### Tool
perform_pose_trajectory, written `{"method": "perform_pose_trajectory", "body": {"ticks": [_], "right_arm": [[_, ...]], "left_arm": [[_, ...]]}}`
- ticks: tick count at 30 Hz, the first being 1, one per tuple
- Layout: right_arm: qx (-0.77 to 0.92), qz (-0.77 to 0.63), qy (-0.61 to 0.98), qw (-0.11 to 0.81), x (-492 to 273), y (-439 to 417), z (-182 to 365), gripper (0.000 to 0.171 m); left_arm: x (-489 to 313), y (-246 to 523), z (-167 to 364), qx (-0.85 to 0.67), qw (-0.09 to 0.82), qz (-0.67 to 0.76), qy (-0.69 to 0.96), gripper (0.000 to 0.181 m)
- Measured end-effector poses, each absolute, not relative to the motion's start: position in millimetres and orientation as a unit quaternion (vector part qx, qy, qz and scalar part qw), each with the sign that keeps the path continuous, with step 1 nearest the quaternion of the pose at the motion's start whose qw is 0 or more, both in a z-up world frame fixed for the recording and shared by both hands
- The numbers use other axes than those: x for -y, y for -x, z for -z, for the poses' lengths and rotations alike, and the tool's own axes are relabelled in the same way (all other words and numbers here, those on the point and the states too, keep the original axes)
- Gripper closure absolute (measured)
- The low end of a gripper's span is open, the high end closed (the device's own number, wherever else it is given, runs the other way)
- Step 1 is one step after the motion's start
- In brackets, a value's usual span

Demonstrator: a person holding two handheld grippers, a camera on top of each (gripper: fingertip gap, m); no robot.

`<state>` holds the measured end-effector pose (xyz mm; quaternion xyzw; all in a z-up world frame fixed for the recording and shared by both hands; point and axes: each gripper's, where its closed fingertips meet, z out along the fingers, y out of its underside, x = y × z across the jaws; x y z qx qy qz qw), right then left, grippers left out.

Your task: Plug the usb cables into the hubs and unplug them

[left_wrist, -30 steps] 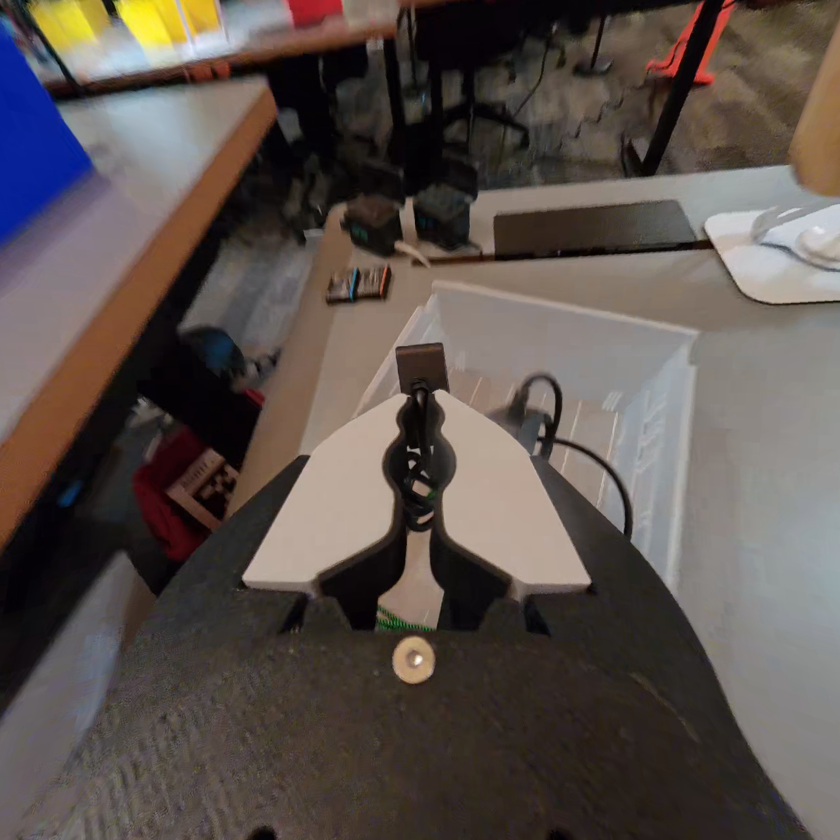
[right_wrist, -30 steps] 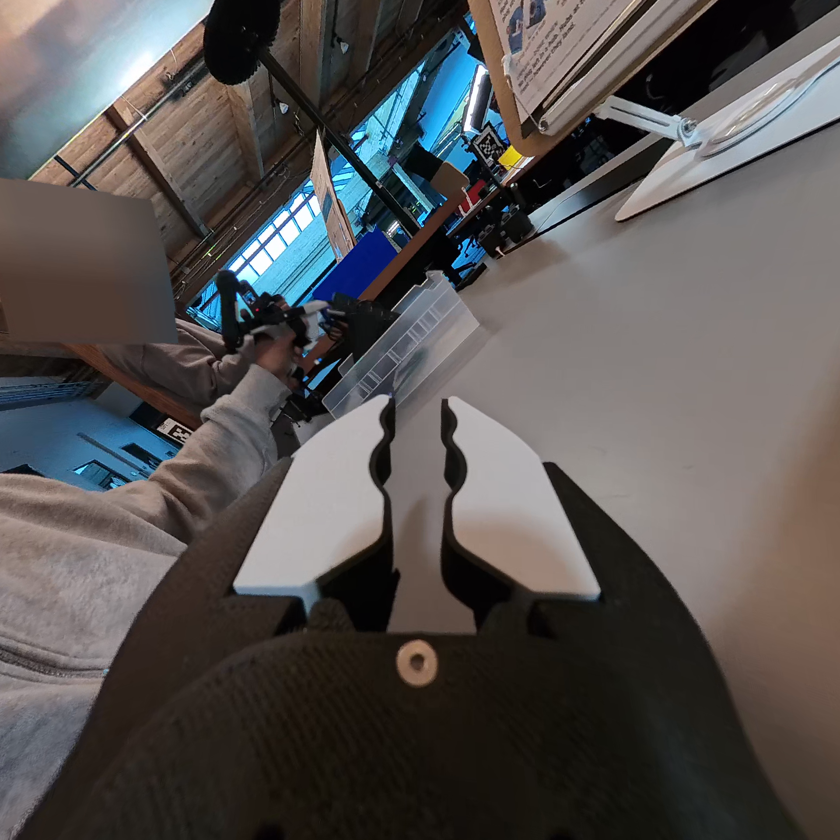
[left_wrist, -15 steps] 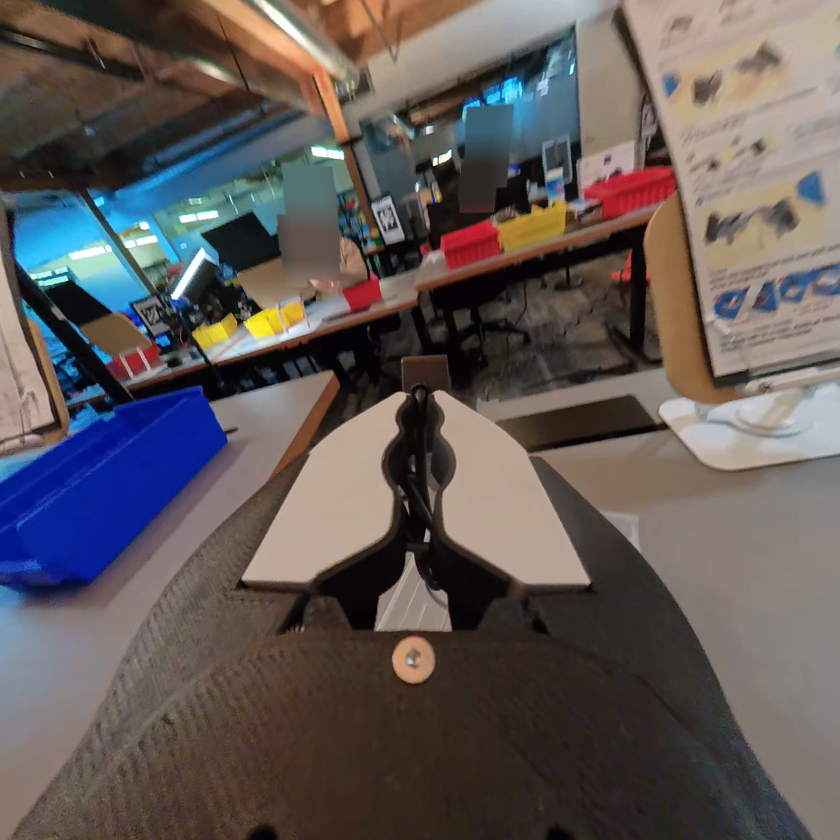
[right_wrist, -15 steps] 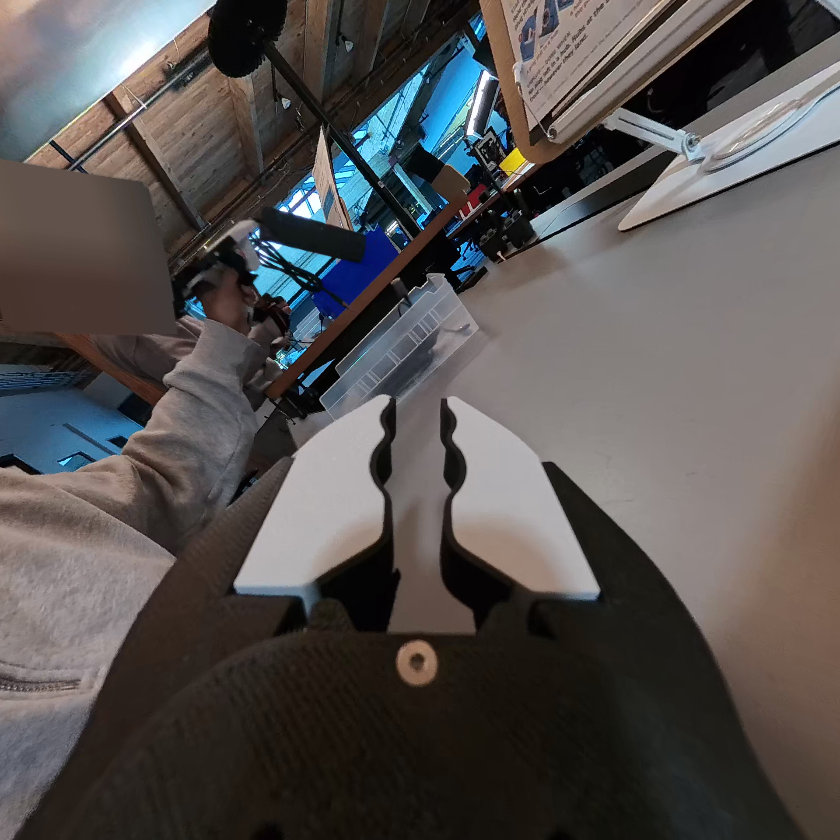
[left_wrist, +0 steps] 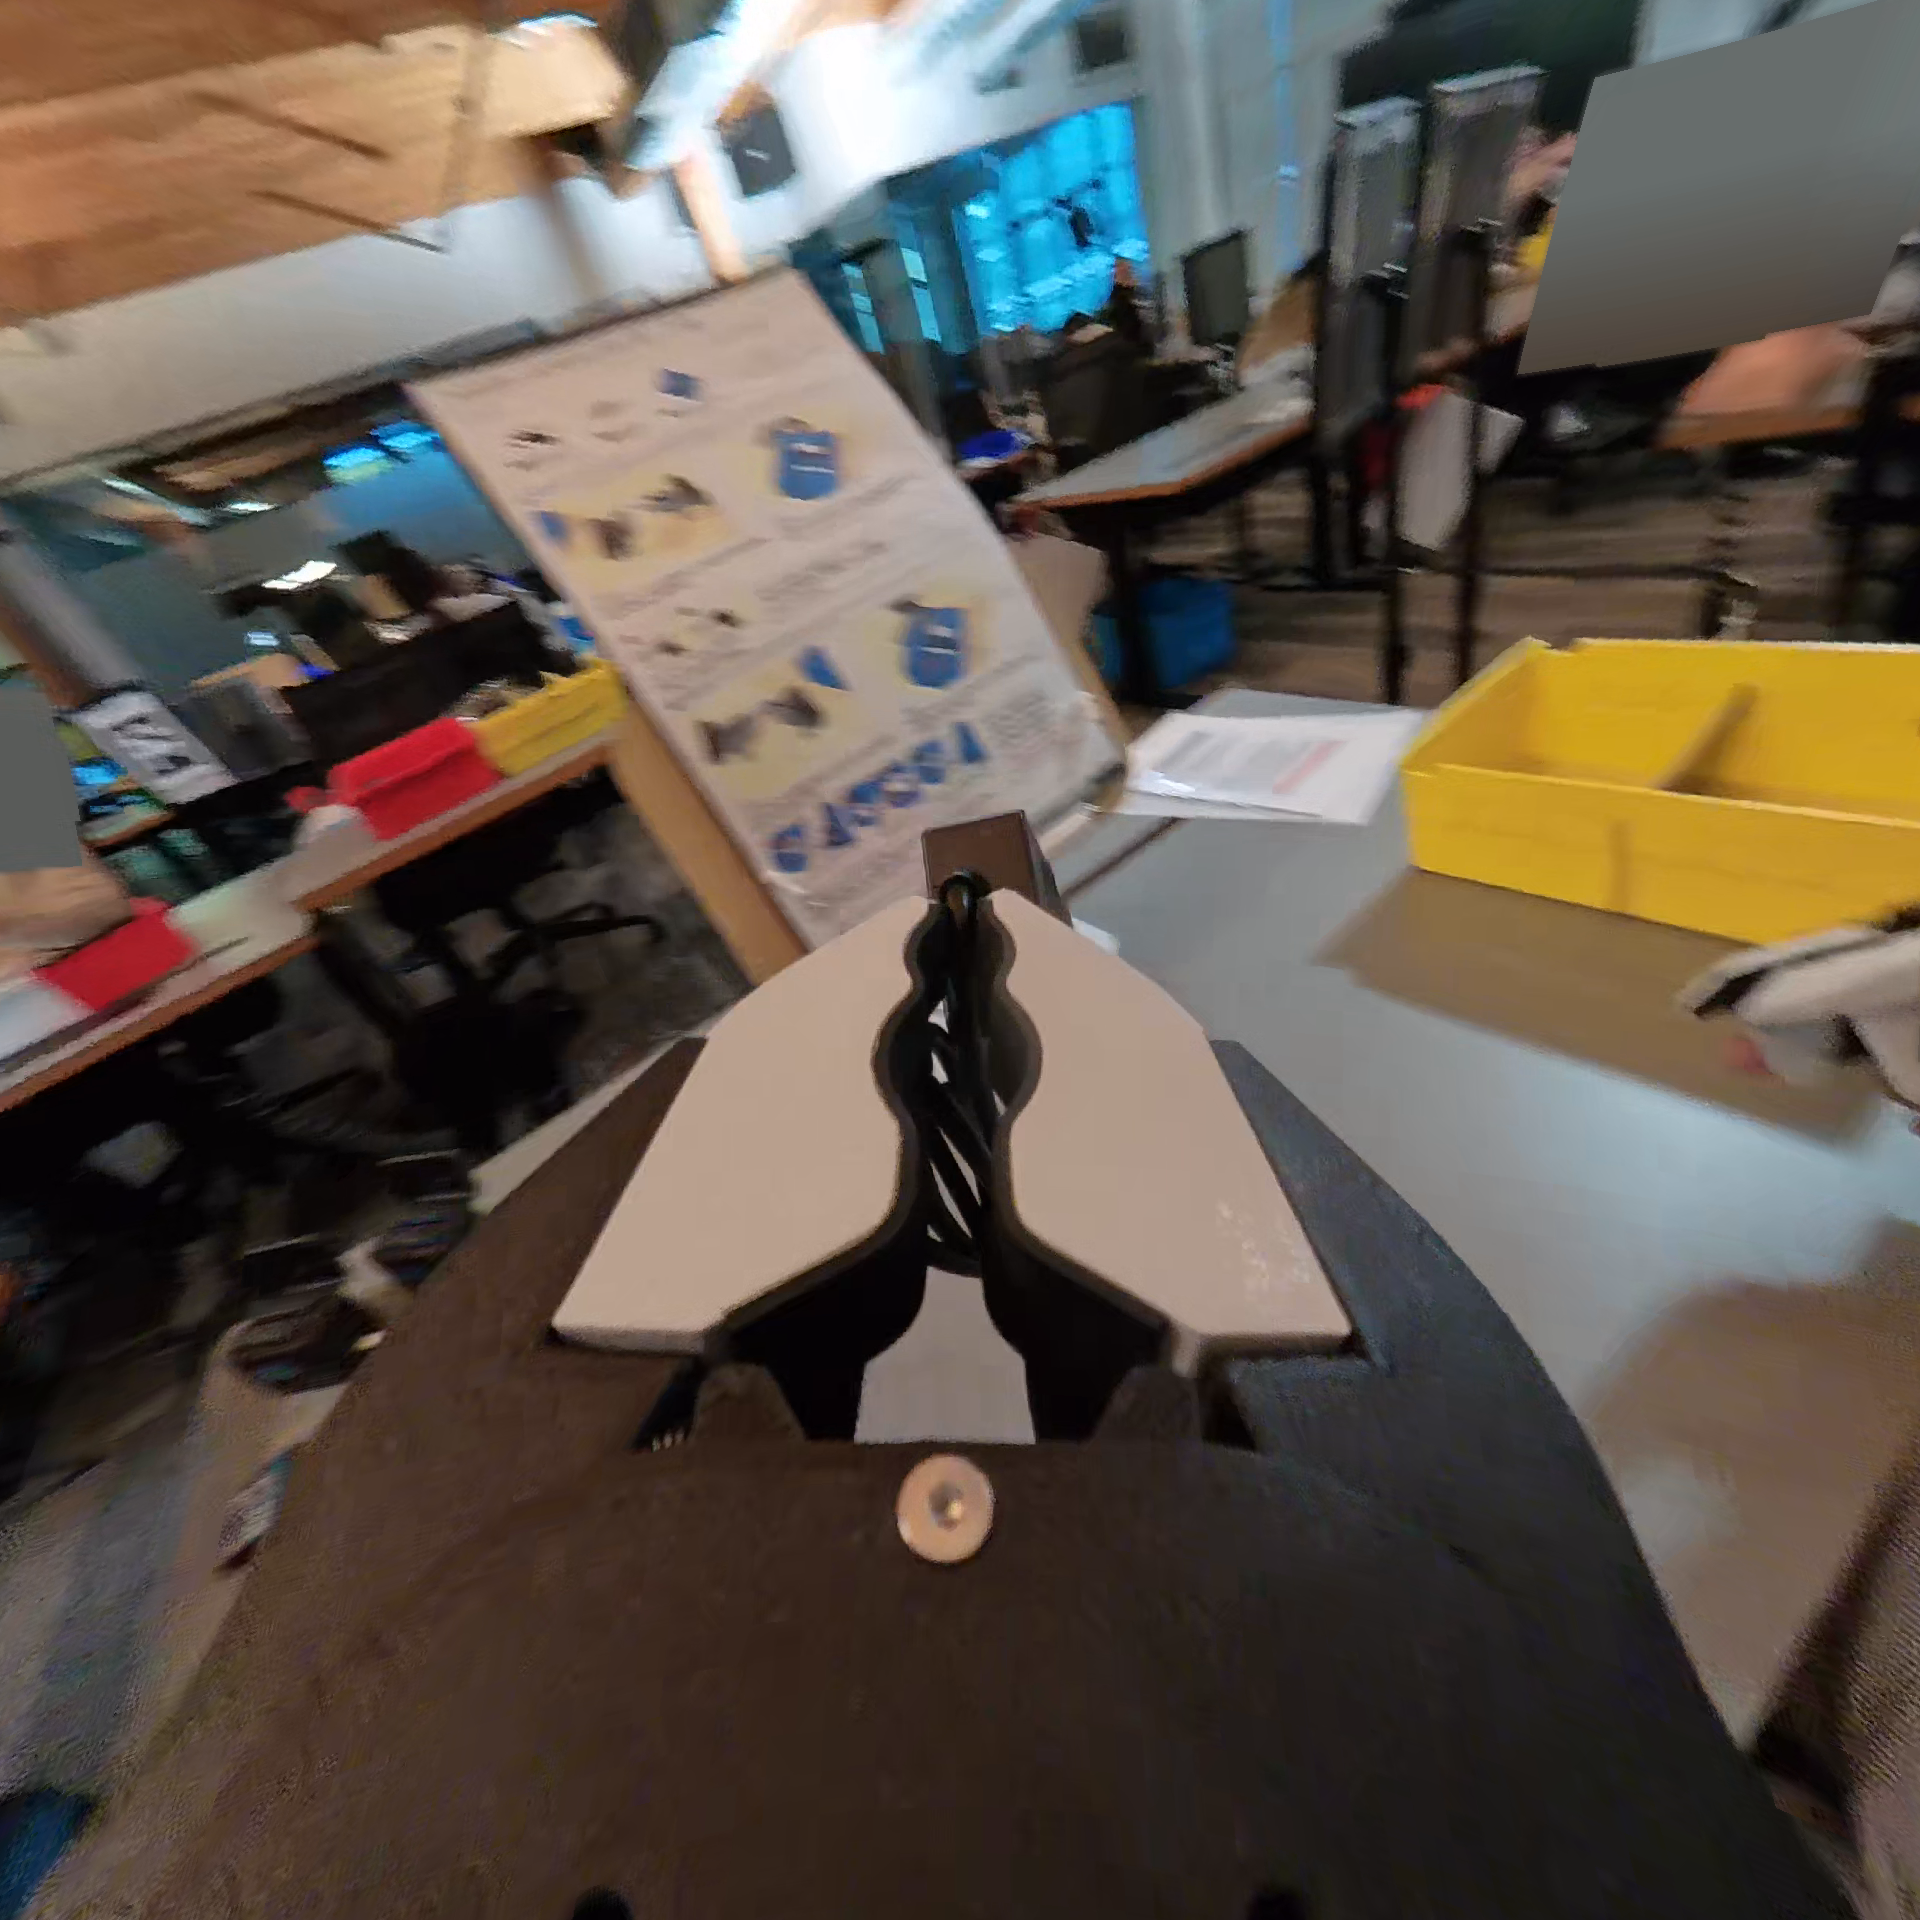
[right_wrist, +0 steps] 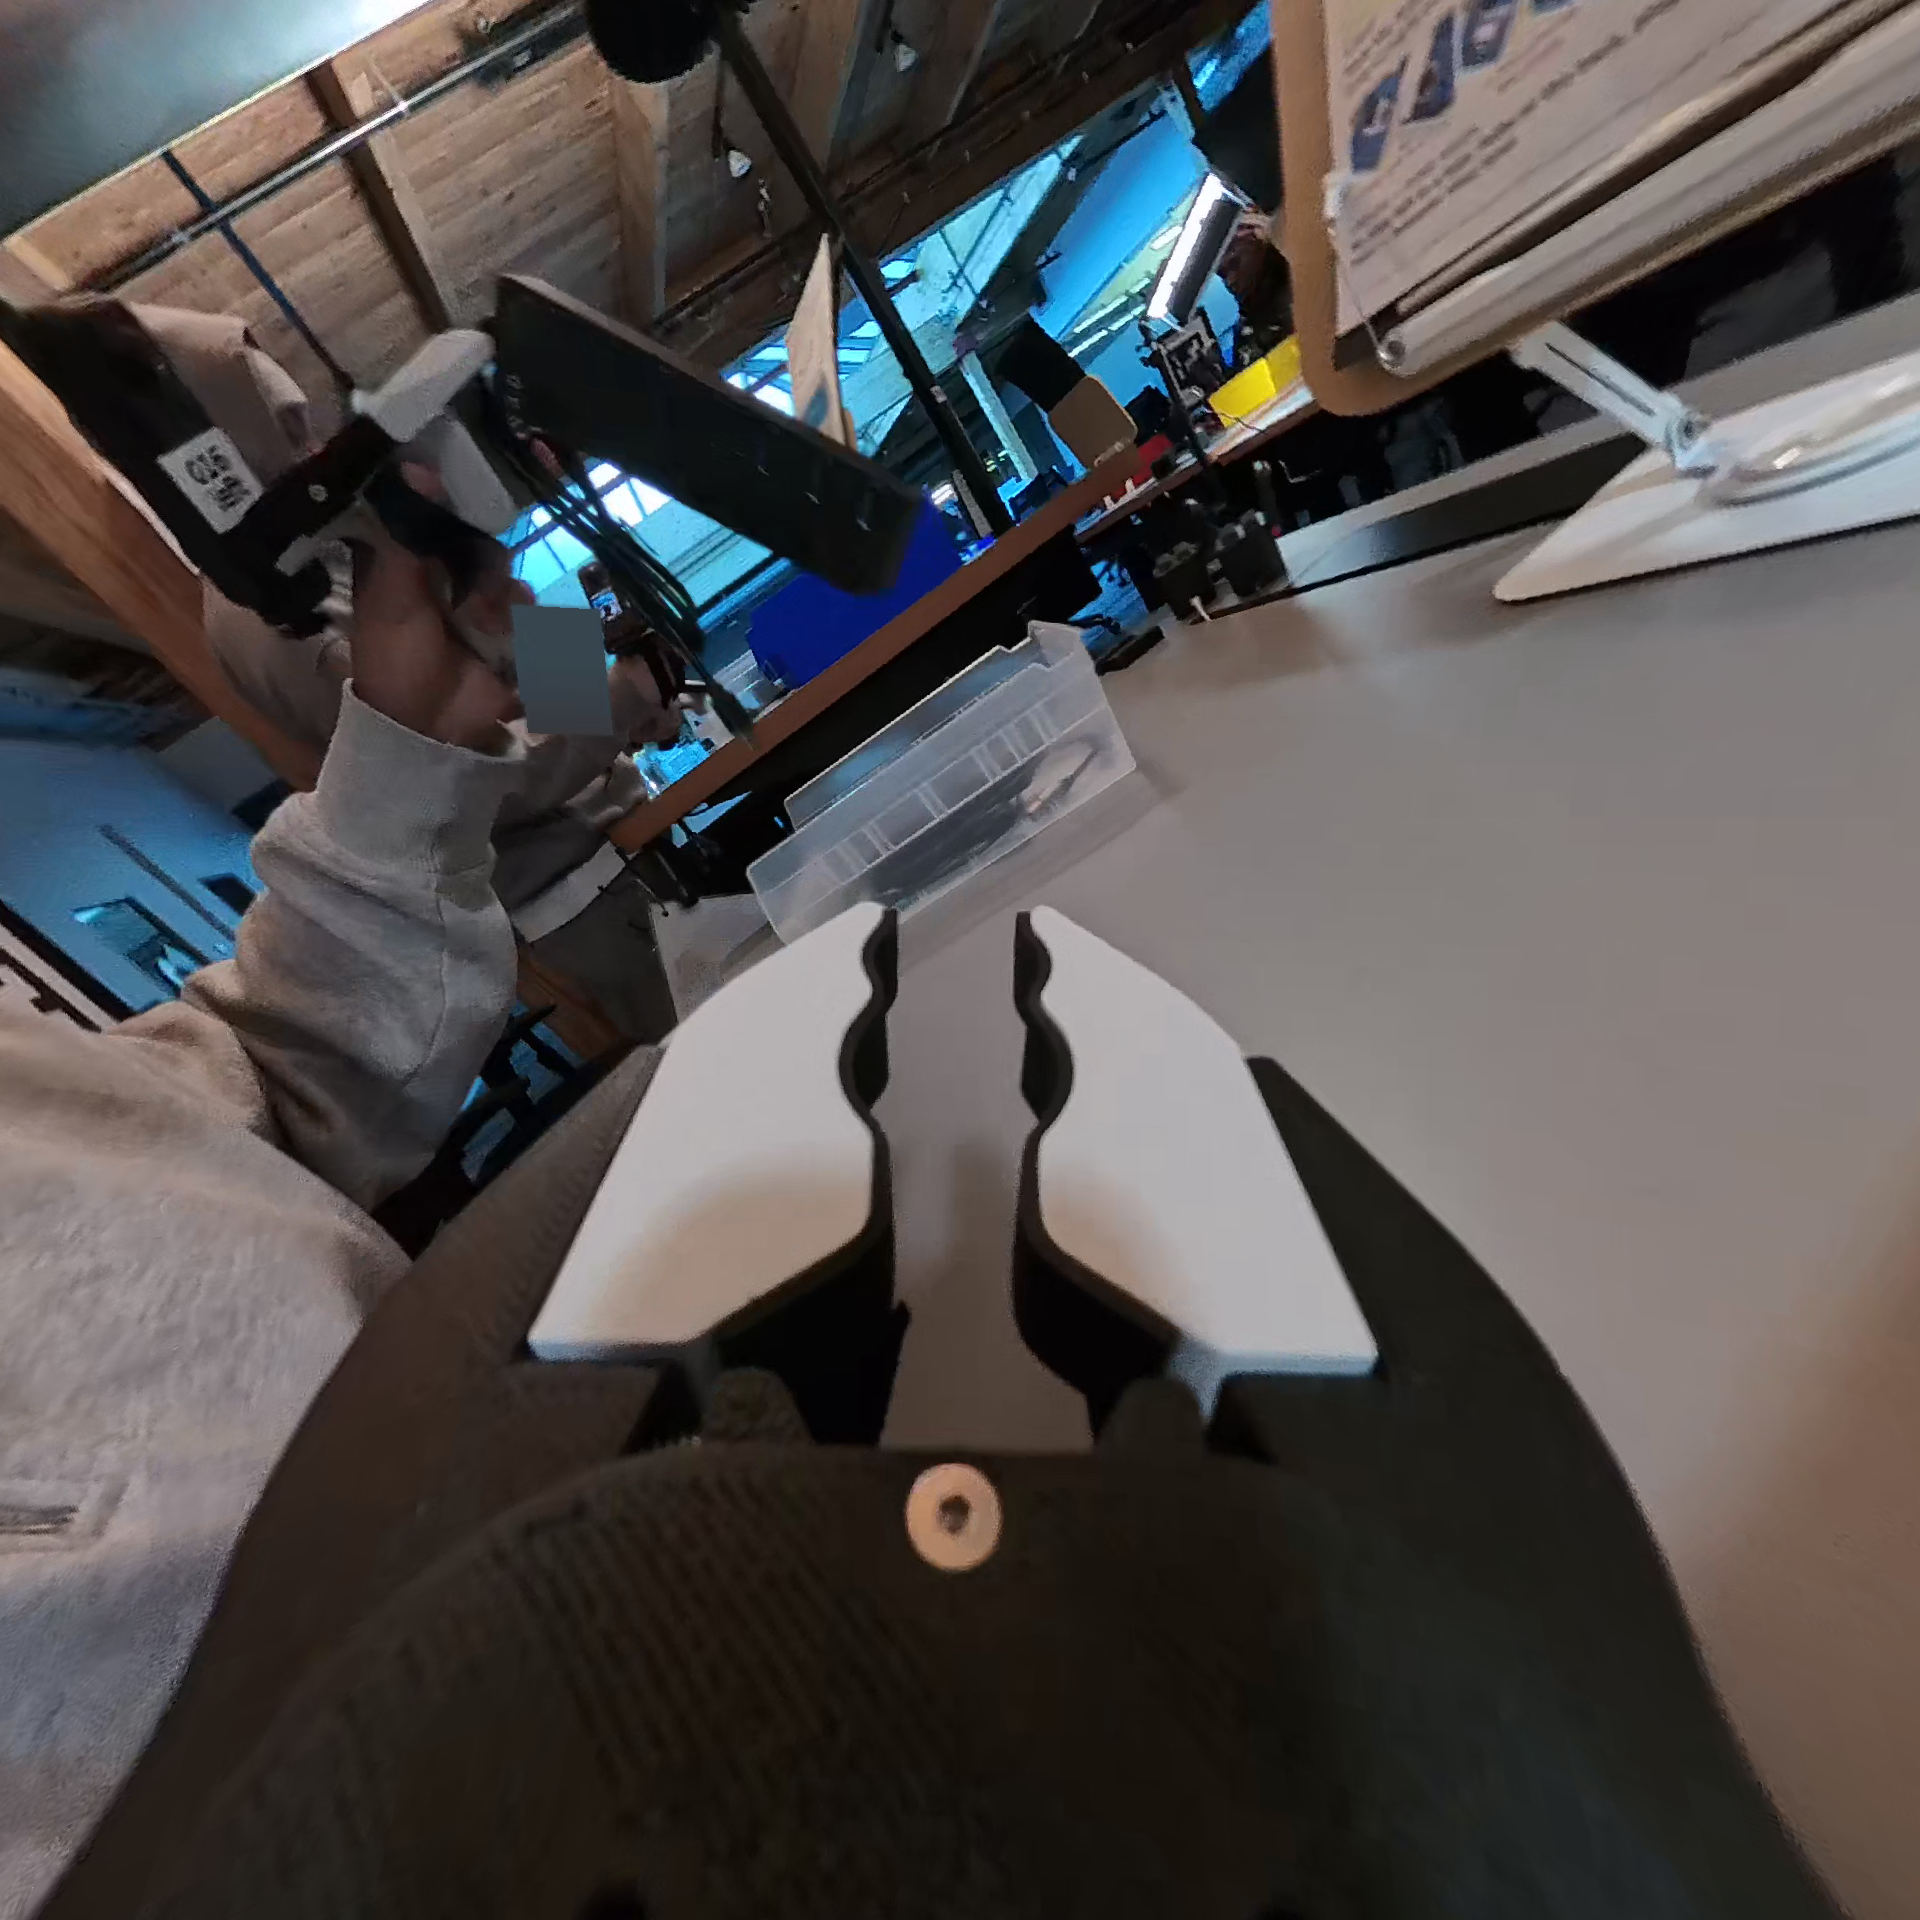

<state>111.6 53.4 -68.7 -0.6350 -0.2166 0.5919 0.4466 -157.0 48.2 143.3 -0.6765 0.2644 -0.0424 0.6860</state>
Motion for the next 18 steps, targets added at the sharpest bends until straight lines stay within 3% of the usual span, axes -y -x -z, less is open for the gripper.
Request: {"method": "perform_pose_trajectory", "body": {"ticks": [1,11,18], "right_arm": [[0.226,-0.591,0.629,0.453,-50,-110,66,0.149],[0.329,-0.539,0.569,0.526,-19,-94,47,0.127],[0.413,-0.564,0.59,0.405,18,-67,78,0.145]], "left_arm": [[-46,138,-130,-0.284,0.674,0.067,0.679,0.176],[-10,-13,-18,-0.362,0.565,0.37,0.642,0.176],[-6,-31,0,-0.293,0.514,0.558,0.583,0.177]]}}
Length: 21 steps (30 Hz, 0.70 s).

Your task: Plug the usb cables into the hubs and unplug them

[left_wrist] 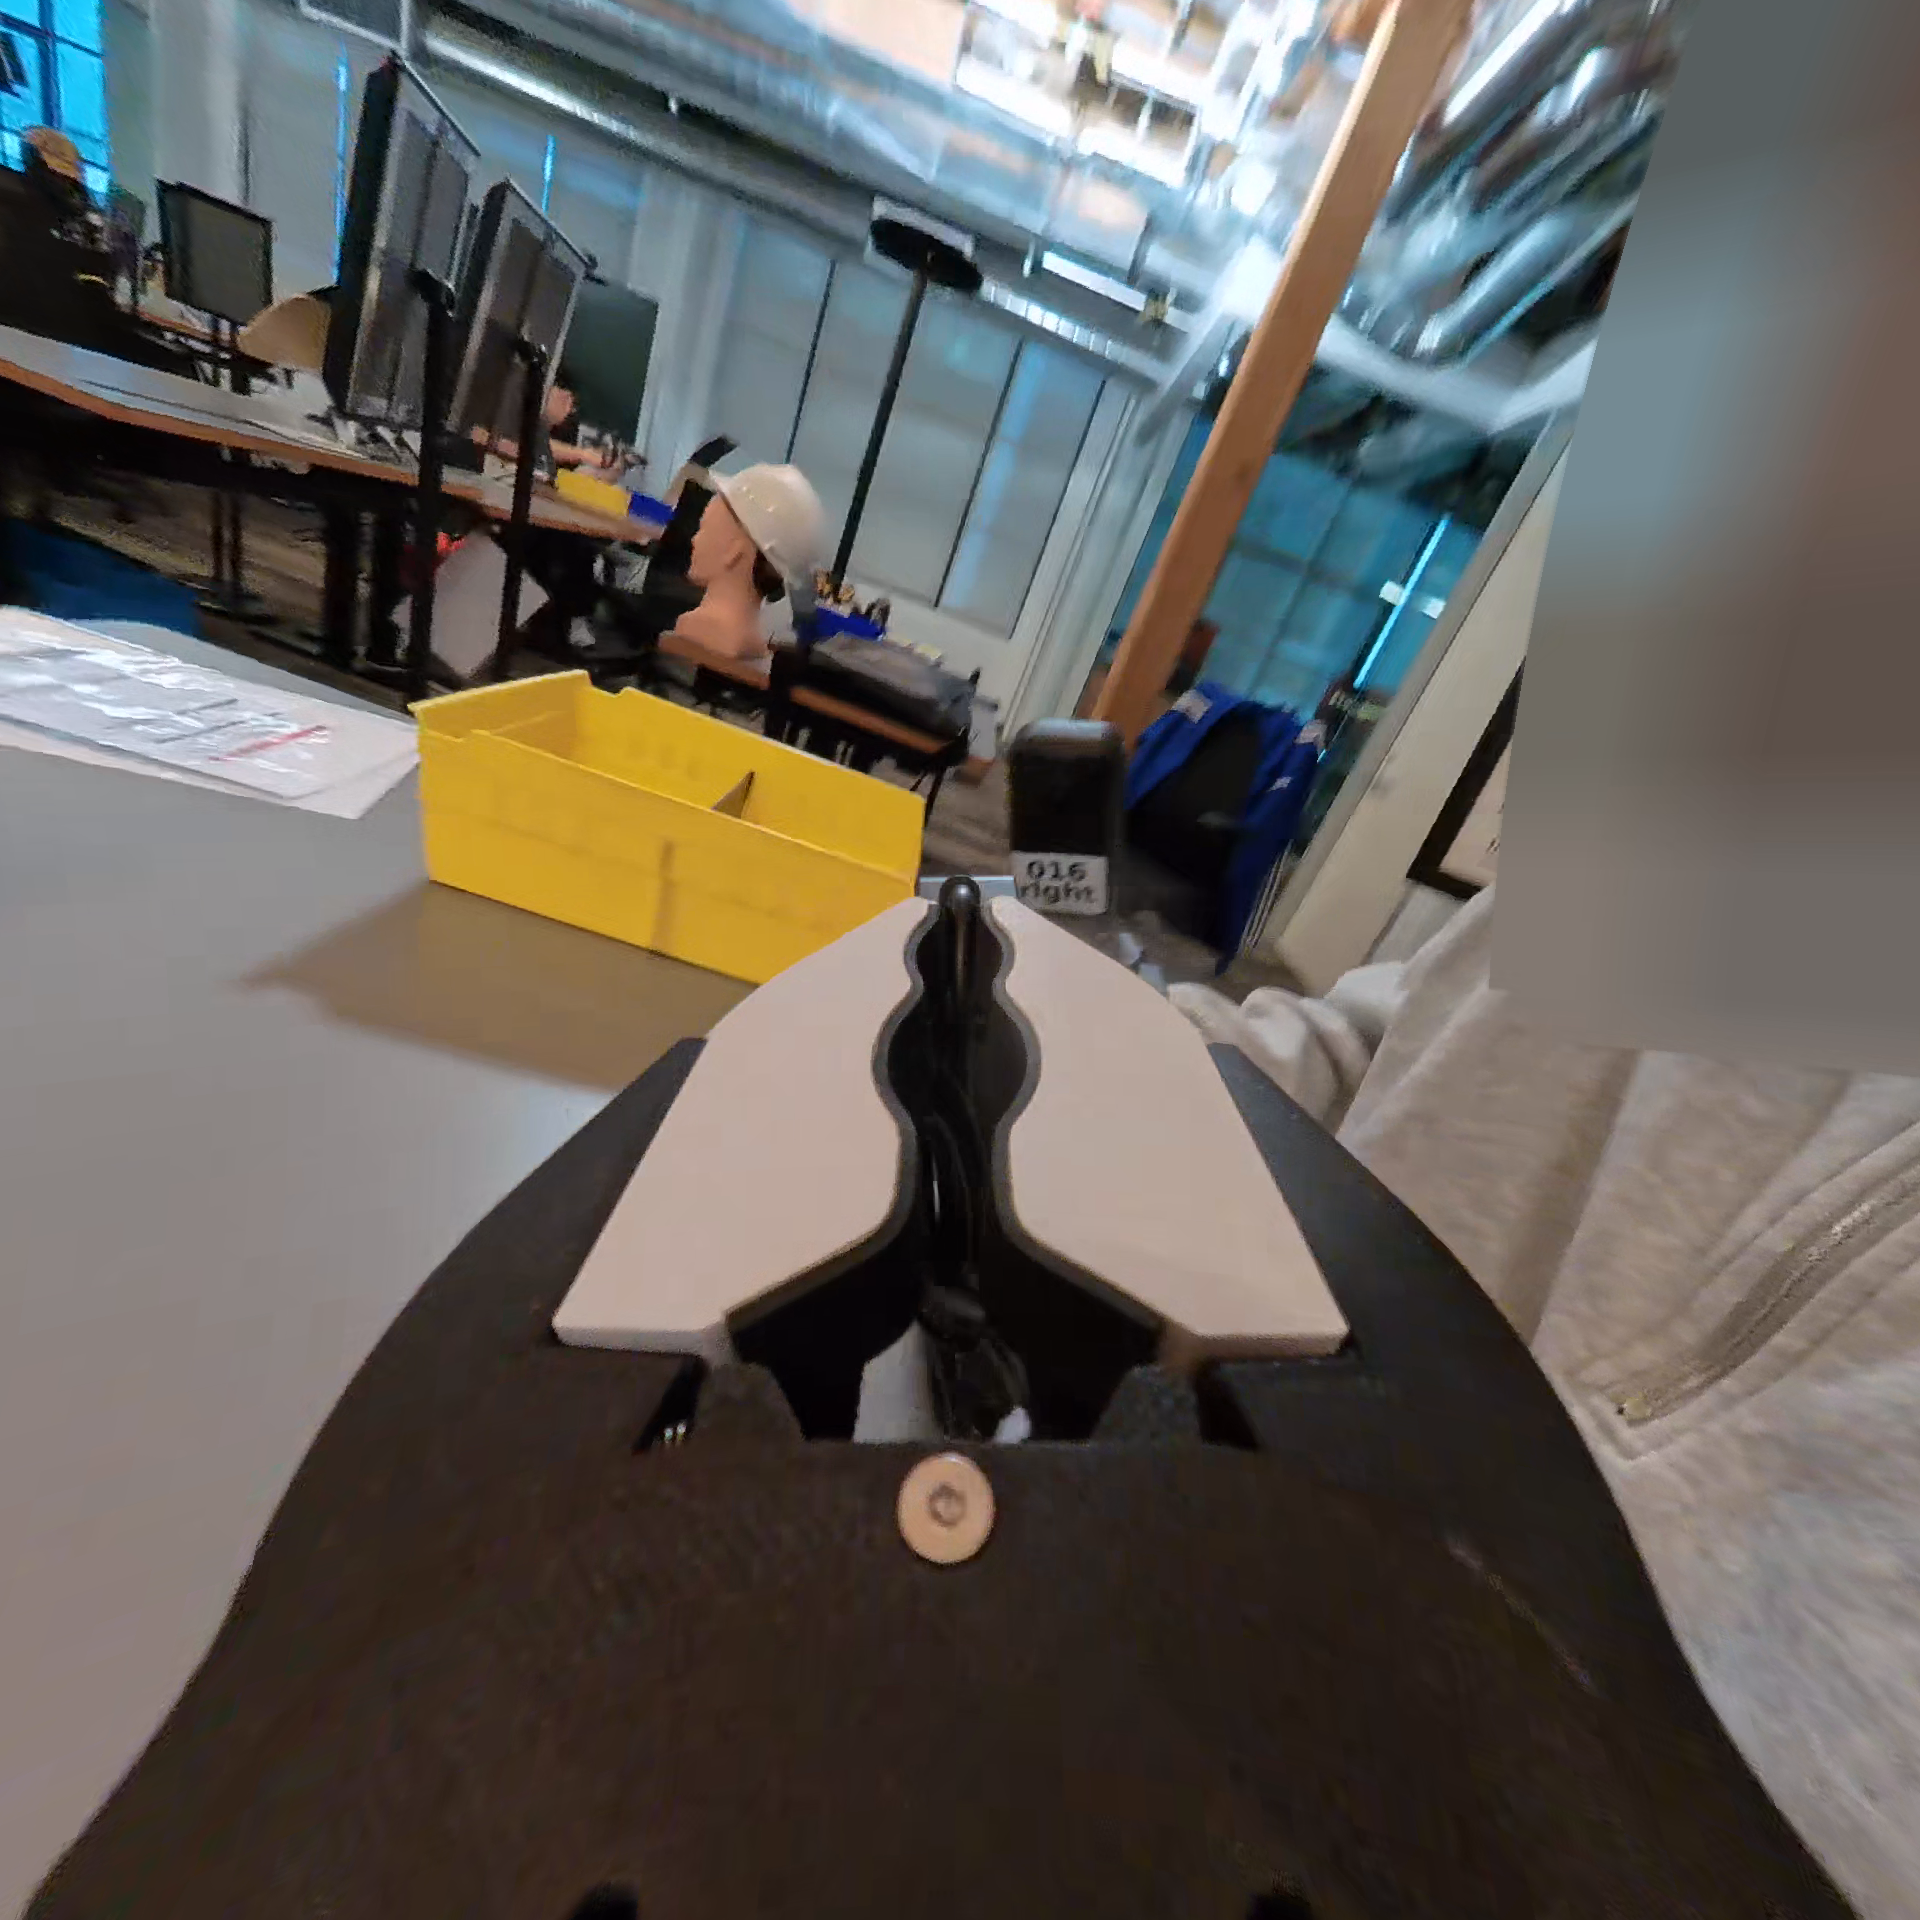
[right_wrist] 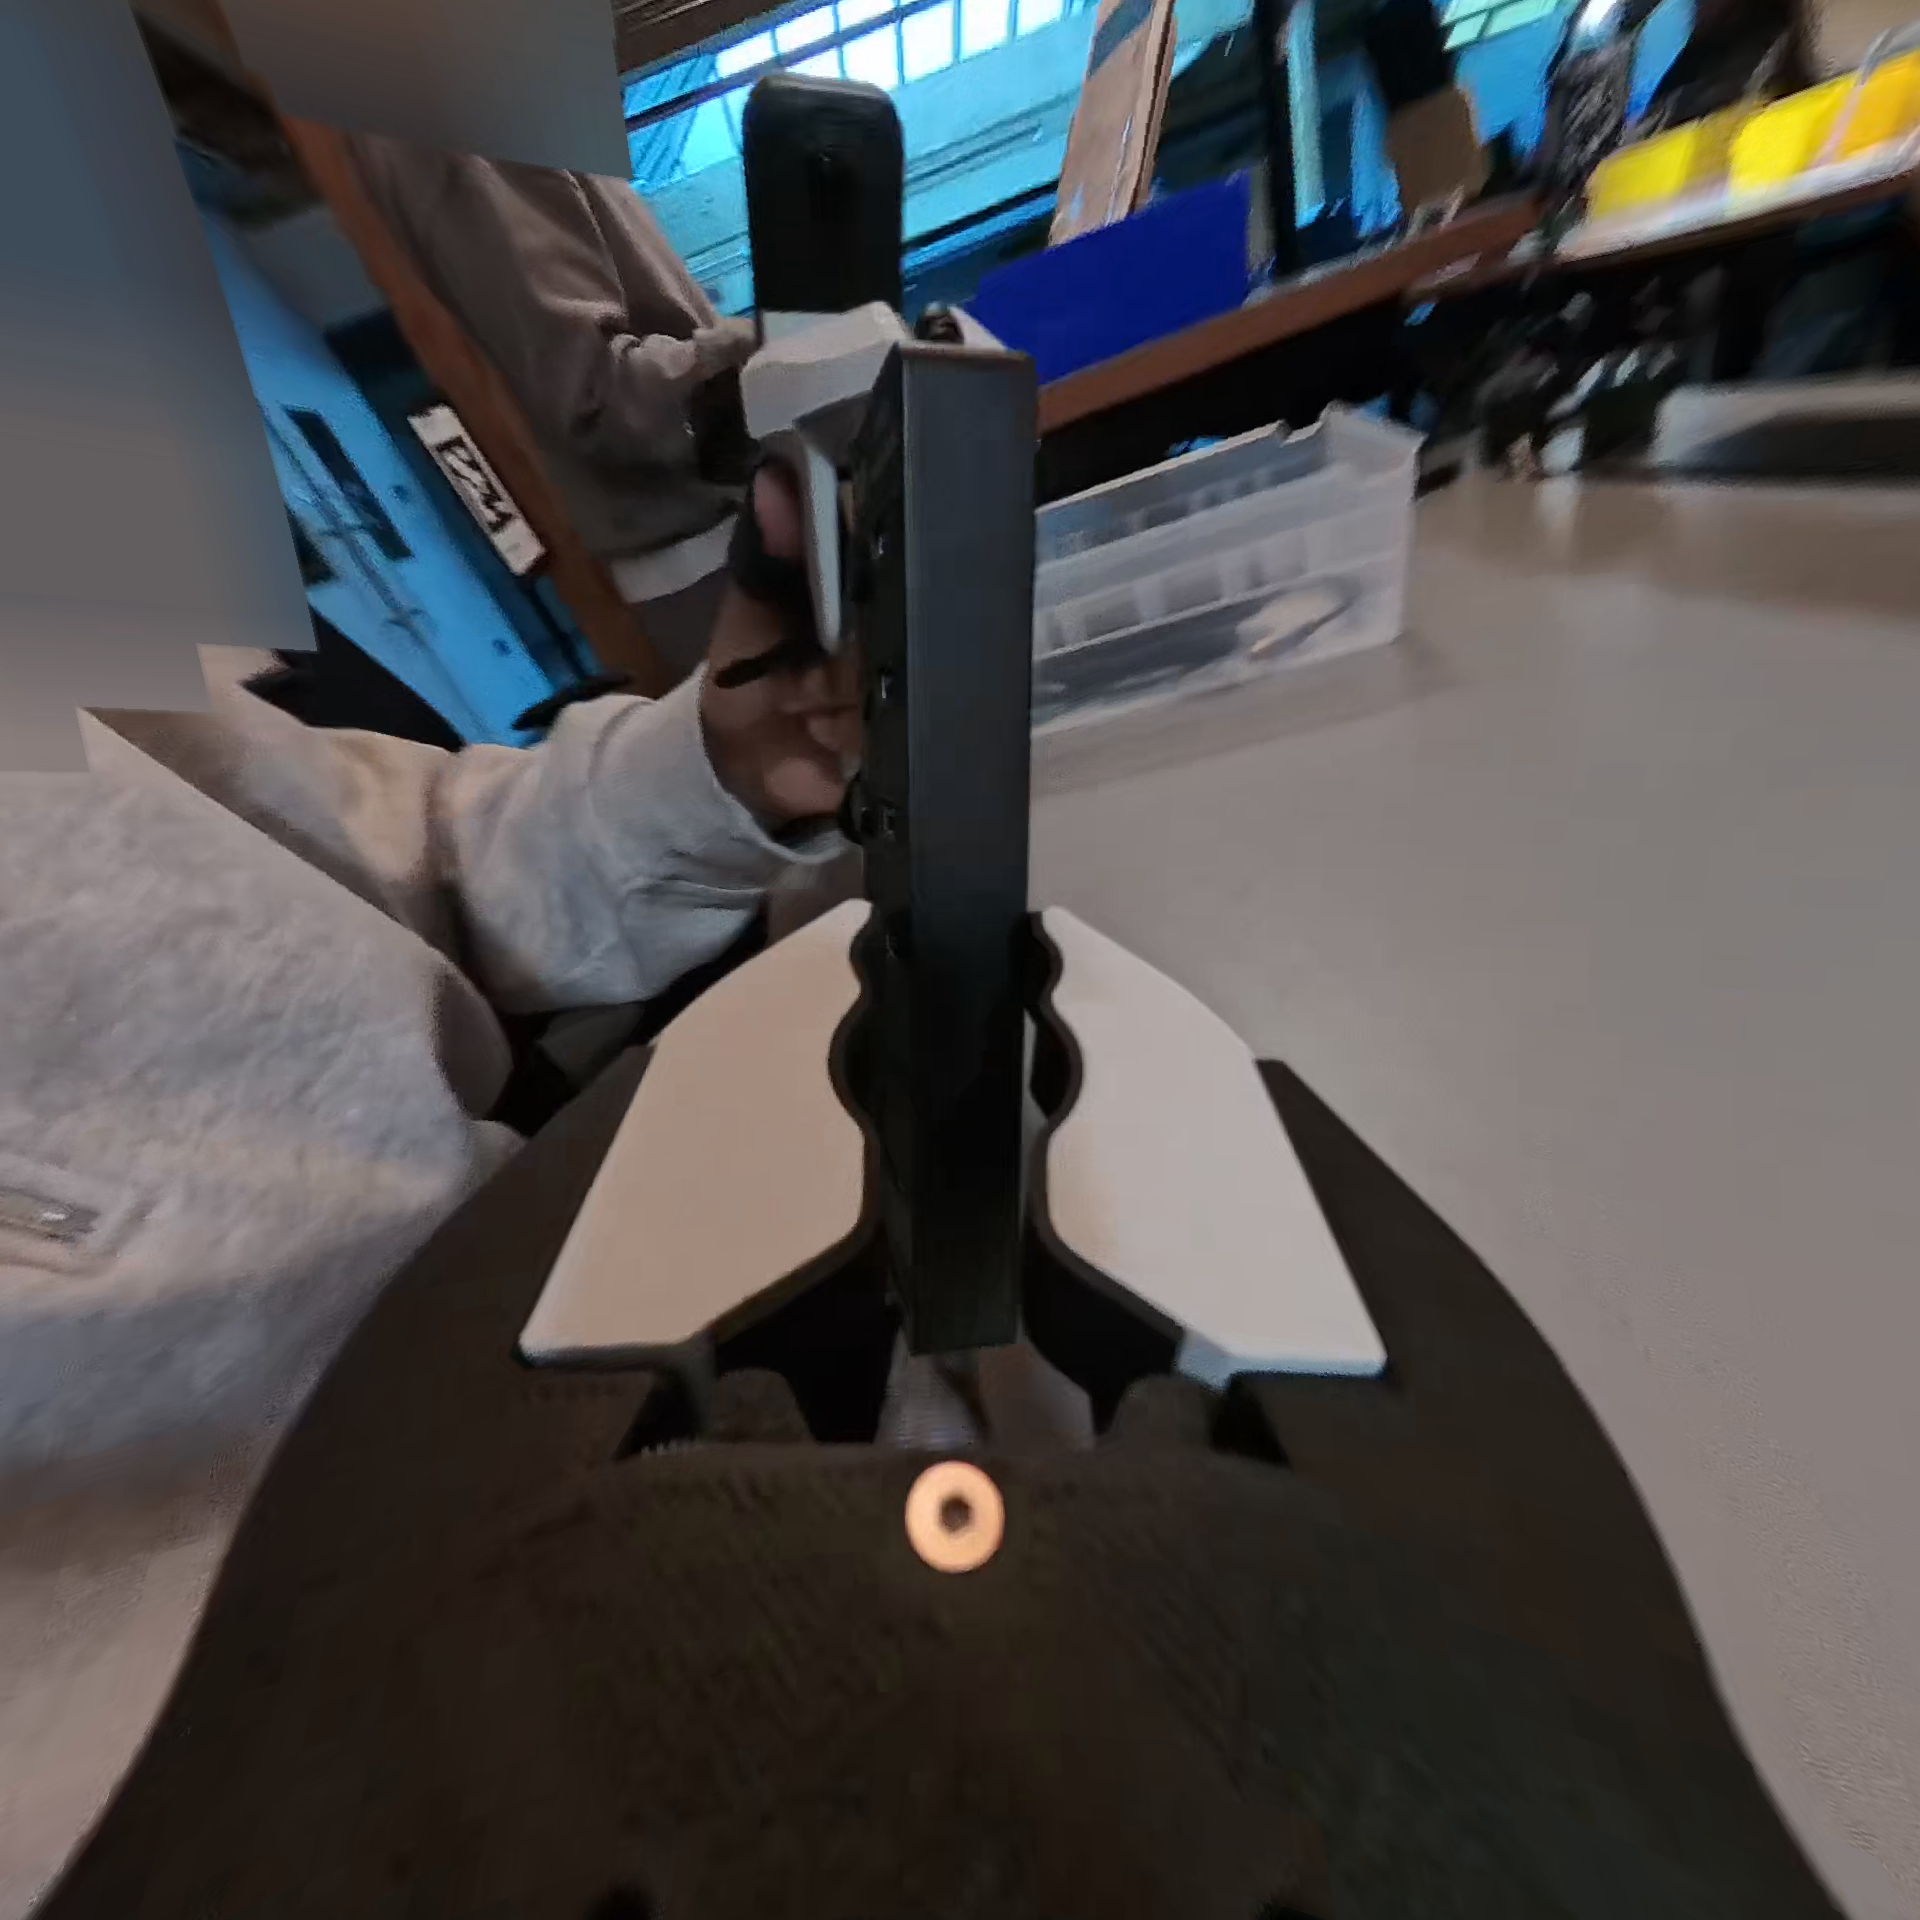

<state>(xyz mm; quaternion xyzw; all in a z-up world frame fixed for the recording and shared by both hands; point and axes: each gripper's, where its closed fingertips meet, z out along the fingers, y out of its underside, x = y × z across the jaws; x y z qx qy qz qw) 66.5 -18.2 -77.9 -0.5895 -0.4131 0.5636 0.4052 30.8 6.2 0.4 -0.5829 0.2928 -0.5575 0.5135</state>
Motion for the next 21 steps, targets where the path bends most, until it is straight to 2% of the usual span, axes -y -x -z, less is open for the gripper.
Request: {"method": "perform_pose_trajectory", "body": {"ticks": [4,8,9,11,12,17,18,21], "right_arm": [[0.357,-0.644,0.591,0.329,23,-62,77,0.147],[0.336,-0.663,0.586,0.323,21,-59,74,0.148],[0.333,-0.664,0.589,0.317,22,-57,75,0.146],[0.343,-0.657,0.605,0.291,28,-48,86,0.131],[0.358,-0.646,0.615,0.276,33,-44,93,0.143],[0.337,-0.662,0.622,0.247,32,-45,94,0.144],[0.33,-0.668,0.621,0.246,30,-47,94,0.145],[0.291,-0.696,0.608,0.248,20,-56,86,0.145]], "left_arm": [[-15,-19,9,-0.201,0.481,0.647,0.556,0.177],[-21,-8,19,-0.128,0.45,0.708,0.528,0.177],[-21,-8,22,-0.12,0.443,0.715,0.528,0.177],[-19,-17,29,-0.121,0.425,0.722,0.533,0.177],[-17,-22,32,-0.123,0.419,0.724,0.535,0.177],[-22,-19,37,-0.115,0.43,0.716,0.537,0.176],[-26,-16,38,-0.104,0.437,0.714,0.537,0.172],[-38,-13,54,-0.083,0.438,0.697,0.561,0.13]]}}
